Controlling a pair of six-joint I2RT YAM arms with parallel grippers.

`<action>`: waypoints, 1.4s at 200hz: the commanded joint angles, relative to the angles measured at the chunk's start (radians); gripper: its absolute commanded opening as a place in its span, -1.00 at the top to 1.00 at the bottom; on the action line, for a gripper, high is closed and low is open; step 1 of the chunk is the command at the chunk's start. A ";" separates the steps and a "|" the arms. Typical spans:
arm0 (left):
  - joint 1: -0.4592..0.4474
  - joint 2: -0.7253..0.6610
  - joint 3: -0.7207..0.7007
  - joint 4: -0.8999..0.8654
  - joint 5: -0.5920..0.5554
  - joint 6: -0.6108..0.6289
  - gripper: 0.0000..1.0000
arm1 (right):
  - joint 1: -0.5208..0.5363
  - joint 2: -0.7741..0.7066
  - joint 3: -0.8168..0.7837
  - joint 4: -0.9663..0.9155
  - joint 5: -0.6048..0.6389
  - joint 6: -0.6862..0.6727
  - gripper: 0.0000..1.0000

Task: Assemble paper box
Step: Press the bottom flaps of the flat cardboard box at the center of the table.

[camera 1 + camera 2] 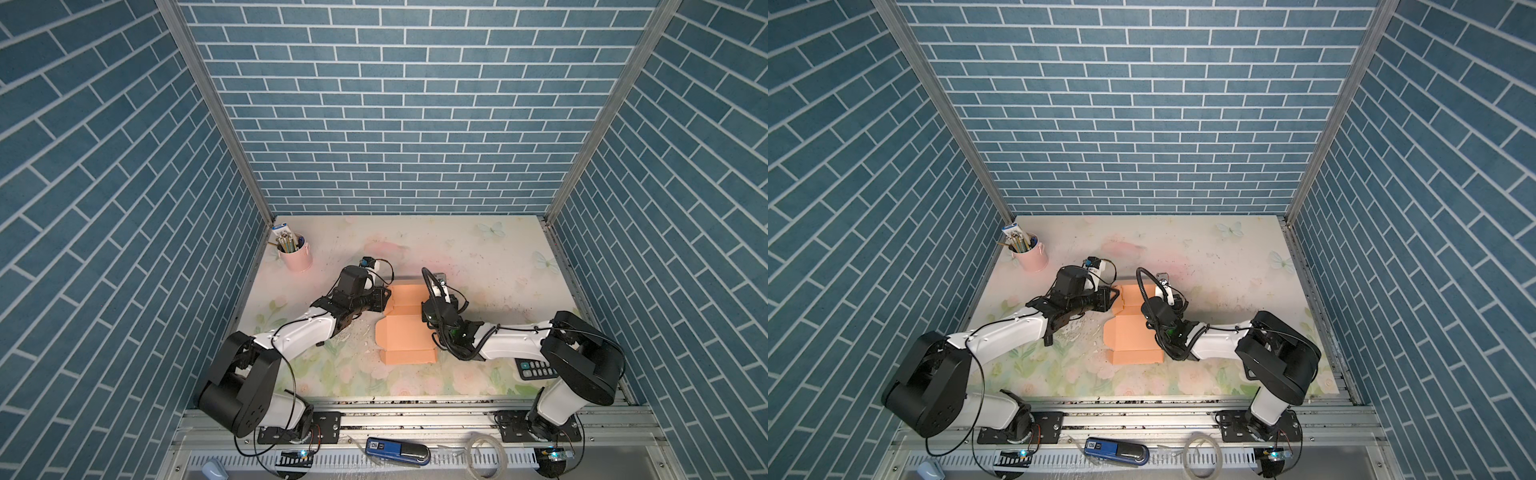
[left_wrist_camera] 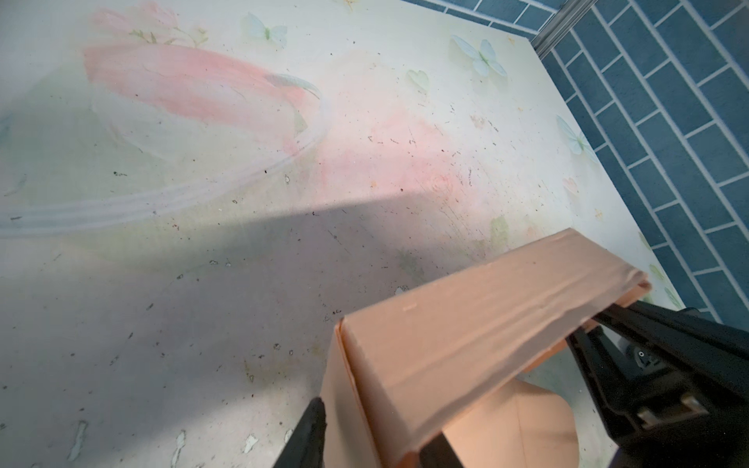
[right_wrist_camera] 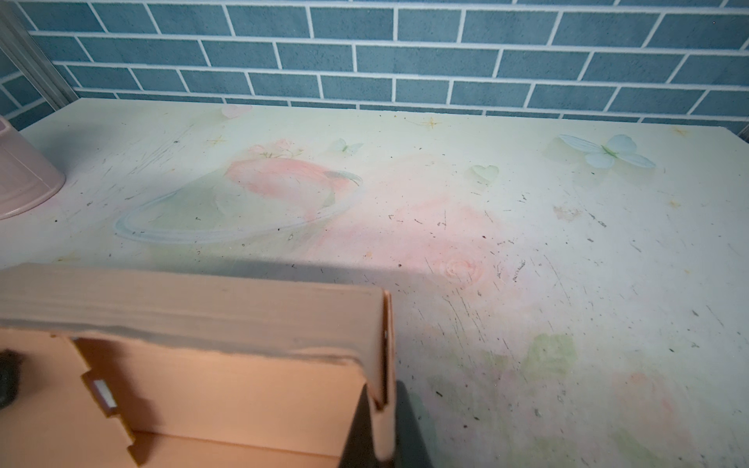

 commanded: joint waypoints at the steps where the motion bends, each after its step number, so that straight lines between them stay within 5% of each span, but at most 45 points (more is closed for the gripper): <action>1: -0.007 0.026 0.030 0.018 -0.013 0.024 0.38 | -0.002 0.006 0.026 0.014 -0.002 0.033 1.00; 62: -0.041 0.046 0.041 0.047 -0.089 0.019 0.51 | -0.001 0.005 0.025 0.019 -0.010 0.026 1.00; 203: -0.086 0.012 -0.050 0.229 -0.227 -0.002 0.48 | -0.001 -0.001 0.018 0.029 -0.019 0.026 1.00; 280: -0.113 0.029 -0.045 0.229 -0.272 0.024 0.77 | -0.001 -0.010 0.014 0.031 -0.018 0.032 1.00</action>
